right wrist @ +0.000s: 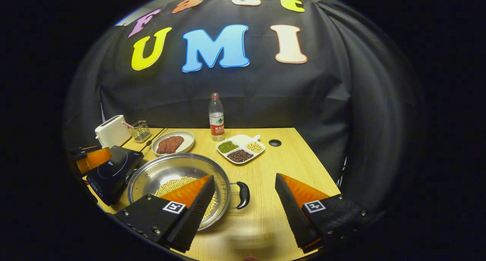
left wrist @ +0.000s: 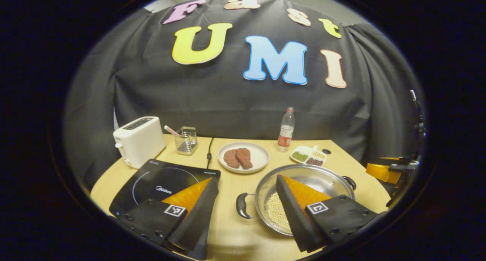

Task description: First push the handle of the pot to place it horizontally, then grasp the pot with both hands and set it on the induction cooktop.

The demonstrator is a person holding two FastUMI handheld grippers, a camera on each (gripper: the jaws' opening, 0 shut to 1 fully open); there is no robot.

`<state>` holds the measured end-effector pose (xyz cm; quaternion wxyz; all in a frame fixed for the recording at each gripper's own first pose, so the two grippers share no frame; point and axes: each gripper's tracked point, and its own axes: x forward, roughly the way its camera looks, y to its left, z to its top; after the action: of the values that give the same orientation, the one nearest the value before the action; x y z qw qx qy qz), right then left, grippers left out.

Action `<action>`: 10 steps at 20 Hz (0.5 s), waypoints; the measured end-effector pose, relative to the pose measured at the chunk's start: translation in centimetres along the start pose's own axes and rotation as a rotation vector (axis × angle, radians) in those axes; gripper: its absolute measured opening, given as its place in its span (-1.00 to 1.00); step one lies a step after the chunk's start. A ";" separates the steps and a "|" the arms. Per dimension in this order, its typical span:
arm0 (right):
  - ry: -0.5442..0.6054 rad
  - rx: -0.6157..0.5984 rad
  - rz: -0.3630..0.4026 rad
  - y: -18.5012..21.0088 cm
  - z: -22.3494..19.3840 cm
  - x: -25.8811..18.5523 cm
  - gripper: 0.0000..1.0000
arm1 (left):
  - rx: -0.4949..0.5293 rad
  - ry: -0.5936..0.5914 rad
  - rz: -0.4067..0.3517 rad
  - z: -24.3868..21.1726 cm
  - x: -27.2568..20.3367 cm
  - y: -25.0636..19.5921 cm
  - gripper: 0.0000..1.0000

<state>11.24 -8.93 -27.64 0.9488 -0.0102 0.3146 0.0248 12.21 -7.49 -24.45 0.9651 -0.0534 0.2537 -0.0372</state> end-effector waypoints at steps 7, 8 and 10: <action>0.090 -0.016 0.009 0.0 -2.6 2.6 0.95 | 0.011 0.173 -0.012 -5.7 4.6 -0.6 0.98; 0.107 -0.018 0.010 0.0 -3.1 3.2 0.95 | 0.009 0.194 -0.011 -6.4 5.1 -0.6 0.99; 0.137 -0.019 0.014 0.0 -3.9 4.3 0.95 | -0.002 0.234 0.000 -7.7 6.2 -0.5 0.99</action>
<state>12.33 -8.89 -33.35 0.9248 -0.0186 0.3786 0.0335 13.75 -9.29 -34.02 0.9287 -0.0497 0.3649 -0.0429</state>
